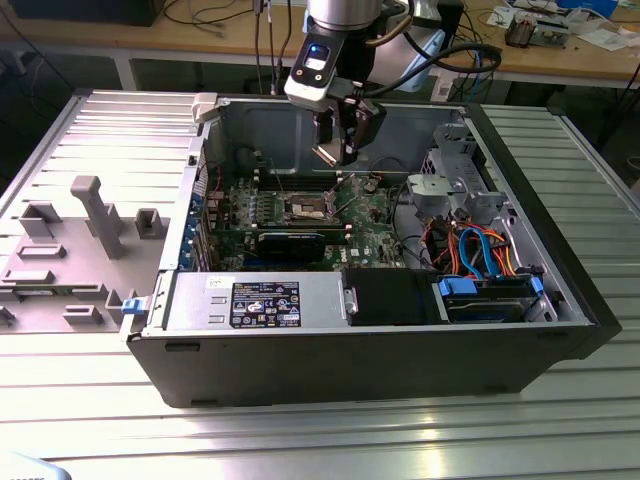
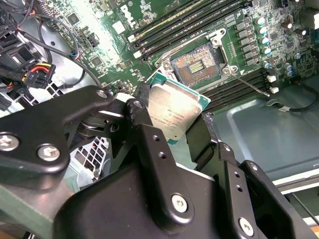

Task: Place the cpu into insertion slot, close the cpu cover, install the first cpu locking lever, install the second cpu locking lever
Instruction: 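Place the cpu into insertion slot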

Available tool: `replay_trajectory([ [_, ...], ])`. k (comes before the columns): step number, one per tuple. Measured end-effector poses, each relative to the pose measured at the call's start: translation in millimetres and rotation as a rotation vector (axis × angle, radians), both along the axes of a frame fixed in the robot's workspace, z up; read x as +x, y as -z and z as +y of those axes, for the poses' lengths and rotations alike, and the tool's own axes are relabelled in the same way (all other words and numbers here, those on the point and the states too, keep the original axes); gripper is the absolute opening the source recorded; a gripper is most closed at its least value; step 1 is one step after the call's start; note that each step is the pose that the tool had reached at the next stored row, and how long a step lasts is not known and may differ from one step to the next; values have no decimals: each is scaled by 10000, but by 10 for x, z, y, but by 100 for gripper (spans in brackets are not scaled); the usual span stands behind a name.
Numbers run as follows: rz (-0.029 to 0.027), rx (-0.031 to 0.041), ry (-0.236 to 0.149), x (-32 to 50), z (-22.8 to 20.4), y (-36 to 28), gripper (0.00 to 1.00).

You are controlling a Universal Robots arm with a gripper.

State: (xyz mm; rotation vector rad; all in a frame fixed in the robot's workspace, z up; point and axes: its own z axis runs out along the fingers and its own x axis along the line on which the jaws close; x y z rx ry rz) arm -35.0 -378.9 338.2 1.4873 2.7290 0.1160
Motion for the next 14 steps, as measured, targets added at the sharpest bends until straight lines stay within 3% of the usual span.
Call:
replay_trajectory([
  [14,0,0,143,0,0,5,54],
])
